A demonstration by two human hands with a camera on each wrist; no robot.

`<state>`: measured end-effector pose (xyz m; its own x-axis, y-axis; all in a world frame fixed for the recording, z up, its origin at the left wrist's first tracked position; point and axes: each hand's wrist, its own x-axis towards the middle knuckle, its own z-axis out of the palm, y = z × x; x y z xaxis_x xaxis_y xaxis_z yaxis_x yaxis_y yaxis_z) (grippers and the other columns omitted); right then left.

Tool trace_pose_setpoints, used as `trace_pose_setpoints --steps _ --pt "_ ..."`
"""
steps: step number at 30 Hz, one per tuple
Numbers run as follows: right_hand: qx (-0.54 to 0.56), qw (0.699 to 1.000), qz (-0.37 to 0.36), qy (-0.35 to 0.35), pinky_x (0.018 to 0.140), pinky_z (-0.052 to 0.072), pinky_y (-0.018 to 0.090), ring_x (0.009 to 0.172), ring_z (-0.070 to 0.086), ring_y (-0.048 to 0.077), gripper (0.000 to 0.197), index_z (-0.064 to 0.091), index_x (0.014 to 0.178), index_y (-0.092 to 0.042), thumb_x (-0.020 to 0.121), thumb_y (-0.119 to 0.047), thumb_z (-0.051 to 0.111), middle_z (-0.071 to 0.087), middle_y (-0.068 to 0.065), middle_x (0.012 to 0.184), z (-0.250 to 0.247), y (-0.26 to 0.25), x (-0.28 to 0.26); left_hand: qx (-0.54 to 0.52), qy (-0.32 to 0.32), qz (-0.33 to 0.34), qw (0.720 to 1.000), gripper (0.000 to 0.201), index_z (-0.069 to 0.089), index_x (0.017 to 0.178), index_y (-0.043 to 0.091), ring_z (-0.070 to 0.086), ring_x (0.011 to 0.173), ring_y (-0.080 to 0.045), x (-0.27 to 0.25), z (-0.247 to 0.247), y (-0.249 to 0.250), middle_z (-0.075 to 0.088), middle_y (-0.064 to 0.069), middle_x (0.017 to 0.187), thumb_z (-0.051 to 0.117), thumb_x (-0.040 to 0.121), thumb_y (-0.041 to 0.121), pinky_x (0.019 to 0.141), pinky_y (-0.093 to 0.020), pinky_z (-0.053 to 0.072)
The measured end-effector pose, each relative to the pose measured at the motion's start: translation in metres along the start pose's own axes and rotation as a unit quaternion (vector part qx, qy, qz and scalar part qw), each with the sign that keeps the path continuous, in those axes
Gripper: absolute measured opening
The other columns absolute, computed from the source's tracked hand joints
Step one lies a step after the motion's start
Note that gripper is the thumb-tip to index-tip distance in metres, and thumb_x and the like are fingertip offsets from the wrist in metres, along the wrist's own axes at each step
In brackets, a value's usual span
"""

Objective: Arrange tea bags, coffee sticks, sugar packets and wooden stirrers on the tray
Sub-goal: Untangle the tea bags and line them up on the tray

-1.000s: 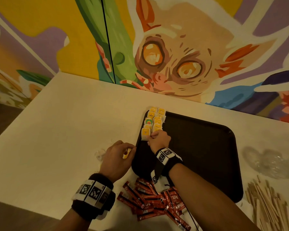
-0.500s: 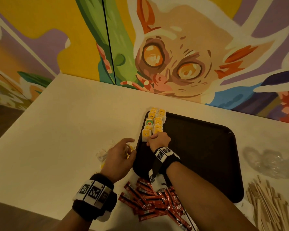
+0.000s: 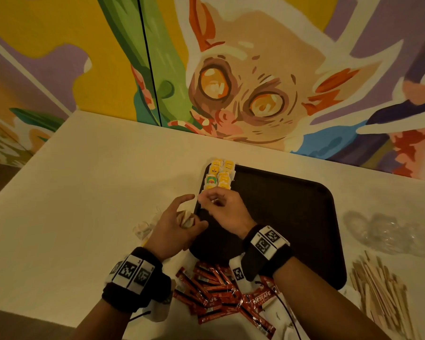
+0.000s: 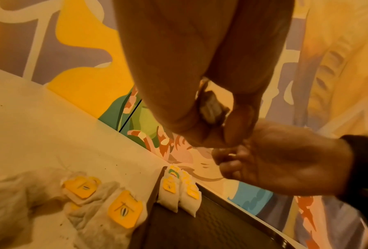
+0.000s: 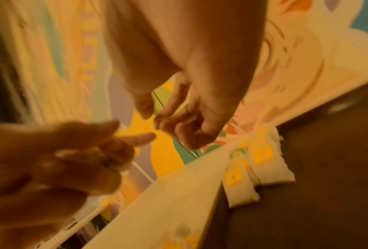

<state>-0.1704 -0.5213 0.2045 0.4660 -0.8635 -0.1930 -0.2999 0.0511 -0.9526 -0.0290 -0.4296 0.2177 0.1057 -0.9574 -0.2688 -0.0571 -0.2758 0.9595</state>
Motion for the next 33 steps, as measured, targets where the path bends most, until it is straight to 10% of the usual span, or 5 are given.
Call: trace_pose_setpoints --steps 5,9,18,33 --pt "-0.018 0.992 -0.031 -0.124 0.078 0.056 0.027 0.087 0.066 0.012 0.023 0.070 0.110 -0.026 0.087 -0.023 0.074 0.069 0.000 0.099 -0.005 -0.018 -0.026 0.031 -0.050 0.033 0.998 0.073 0.039 0.136 0.023 0.057 0.043 -0.009 -0.004 0.002 0.009 0.071 -0.003 0.089 0.076 0.077 0.002 0.038 -0.022 0.044" --pt "-0.054 0.994 -0.055 -0.078 0.079 0.056 0.028 0.083 0.066 0.010 0.017 0.074 0.104 -0.016 0.087 -0.019 0.073 0.071 -0.005 0.091 -0.001 -0.017 -0.037 0.072 -0.055 0.040 0.995 0.069 0.044 0.133 0.026 0.068 0.062 -0.021 -0.005 0.003 0.007 0.072 0.004 0.090 0.077 0.077 0.006 0.049 -0.041 0.056" --pt "0.019 0.998 -0.059 0.010 0.081 0.055 0.027 0.096 0.068 0.013 0.011 0.071 0.100 -0.016 0.089 -0.017 0.070 0.072 -0.003 0.098 -0.007 -0.007 -0.053 0.034 -0.057 0.069 0.995 0.016 0.062 0.106 0.008 0.051 0.043 -0.013 -0.013 0.006 0.003 0.058 -0.002 0.057 0.060 0.094 0.019 0.039 -0.023 0.039" --pt "0.105 0.991 -0.075 0.037 0.069 0.057 0.030 0.082 0.068 0.017 0.015 0.064 0.109 -0.010 0.094 -0.011 0.062 0.071 0.001 0.092 -0.016 -0.024 -0.070 0.134 0.151 0.293 0.935 0.016 0.078 0.096 0.016 0.053 0.066 0.001 -0.013 0.011 0.014 0.060 0.005 0.083 0.074 0.080 0.013 0.060 -0.007 0.038"
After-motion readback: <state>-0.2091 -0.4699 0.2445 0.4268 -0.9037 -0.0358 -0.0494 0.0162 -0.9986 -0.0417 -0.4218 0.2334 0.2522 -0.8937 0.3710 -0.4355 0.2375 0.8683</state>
